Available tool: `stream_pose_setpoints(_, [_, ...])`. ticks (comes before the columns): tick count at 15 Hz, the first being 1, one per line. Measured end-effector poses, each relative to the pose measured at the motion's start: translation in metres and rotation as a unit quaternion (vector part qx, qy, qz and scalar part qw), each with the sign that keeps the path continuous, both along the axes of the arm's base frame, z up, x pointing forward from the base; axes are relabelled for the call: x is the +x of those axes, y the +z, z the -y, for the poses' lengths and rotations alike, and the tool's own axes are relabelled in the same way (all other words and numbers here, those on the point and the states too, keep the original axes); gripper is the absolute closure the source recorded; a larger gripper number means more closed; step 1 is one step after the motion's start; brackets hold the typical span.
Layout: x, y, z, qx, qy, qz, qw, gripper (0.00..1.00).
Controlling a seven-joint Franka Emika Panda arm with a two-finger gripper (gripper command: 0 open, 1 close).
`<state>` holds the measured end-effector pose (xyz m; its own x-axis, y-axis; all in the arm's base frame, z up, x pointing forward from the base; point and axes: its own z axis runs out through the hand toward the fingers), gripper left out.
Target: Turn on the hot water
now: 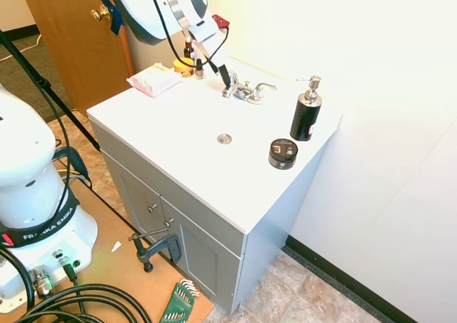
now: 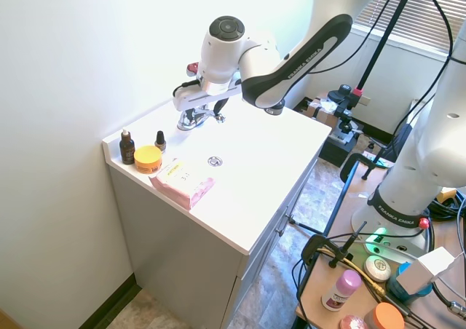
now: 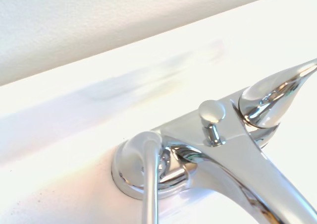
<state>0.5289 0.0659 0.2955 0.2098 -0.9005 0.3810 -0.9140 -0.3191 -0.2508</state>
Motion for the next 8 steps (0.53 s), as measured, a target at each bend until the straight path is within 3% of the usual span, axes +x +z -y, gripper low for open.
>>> stream_pose_setpoints(5, [-0.024, -0.027, 0.043, 0.0, -0.026, -0.028, 0.9993, 0.0])
stream_pose_setpoints(8, [-0.048, -0.02, 0.027, 0.046, 0.022, -0.058, 0.997, 0.0])
